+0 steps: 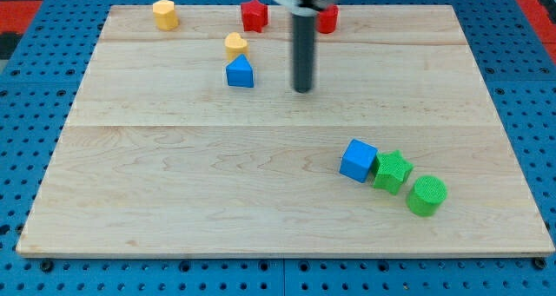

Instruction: Separate blue cube from the green blocks

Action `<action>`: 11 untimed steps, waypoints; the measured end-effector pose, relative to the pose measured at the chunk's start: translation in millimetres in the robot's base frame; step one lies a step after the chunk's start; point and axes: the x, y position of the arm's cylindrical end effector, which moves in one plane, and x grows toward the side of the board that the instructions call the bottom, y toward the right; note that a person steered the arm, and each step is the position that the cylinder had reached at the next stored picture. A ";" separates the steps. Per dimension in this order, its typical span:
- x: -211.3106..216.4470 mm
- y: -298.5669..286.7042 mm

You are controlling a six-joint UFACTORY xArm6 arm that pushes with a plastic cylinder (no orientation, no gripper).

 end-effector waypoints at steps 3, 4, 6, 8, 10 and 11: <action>149.1 207.4; 183.5 177.2; 180.0 101.9; 132.9 69.8; 87.7 35.9; 76.4 7.1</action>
